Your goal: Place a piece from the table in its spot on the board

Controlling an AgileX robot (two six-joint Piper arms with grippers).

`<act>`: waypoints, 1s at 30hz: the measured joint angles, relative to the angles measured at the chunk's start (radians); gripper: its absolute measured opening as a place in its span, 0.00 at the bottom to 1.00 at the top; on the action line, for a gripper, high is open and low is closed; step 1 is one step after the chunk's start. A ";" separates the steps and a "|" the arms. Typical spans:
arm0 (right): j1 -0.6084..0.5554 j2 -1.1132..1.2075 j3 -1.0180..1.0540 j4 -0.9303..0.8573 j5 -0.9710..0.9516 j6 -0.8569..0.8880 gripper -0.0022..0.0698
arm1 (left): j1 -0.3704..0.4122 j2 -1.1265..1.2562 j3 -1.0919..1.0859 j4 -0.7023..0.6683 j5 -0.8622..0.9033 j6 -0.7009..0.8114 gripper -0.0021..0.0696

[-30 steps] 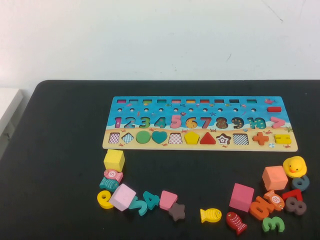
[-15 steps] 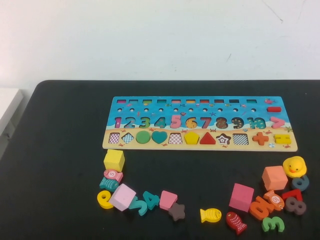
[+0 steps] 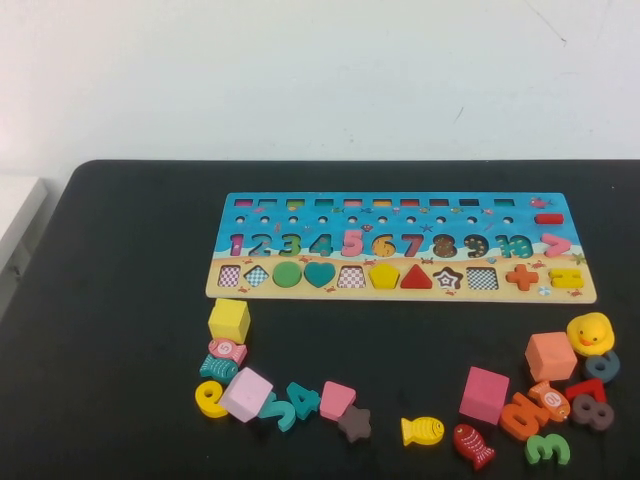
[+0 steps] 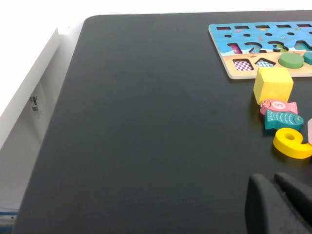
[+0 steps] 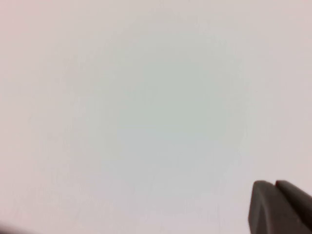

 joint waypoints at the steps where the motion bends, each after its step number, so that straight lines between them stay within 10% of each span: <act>1: -0.013 -0.009 0.043 0.002 -0.062 0.012 0.06 | 0.000 0.000 0.000 0.000 0.000 0.000 0.03; 15: -0.034 -0.022 0.512 0.014 -0.544 0.036 0.06 | 0.000 0.000 0.000 0.000 0.000 0.002 0.03; 30: -0.053 -0.143 0.627 0.080 0.033 0.032 0.06 | 0.000 0.000 0.000 0.000 0.000 0.002 0.03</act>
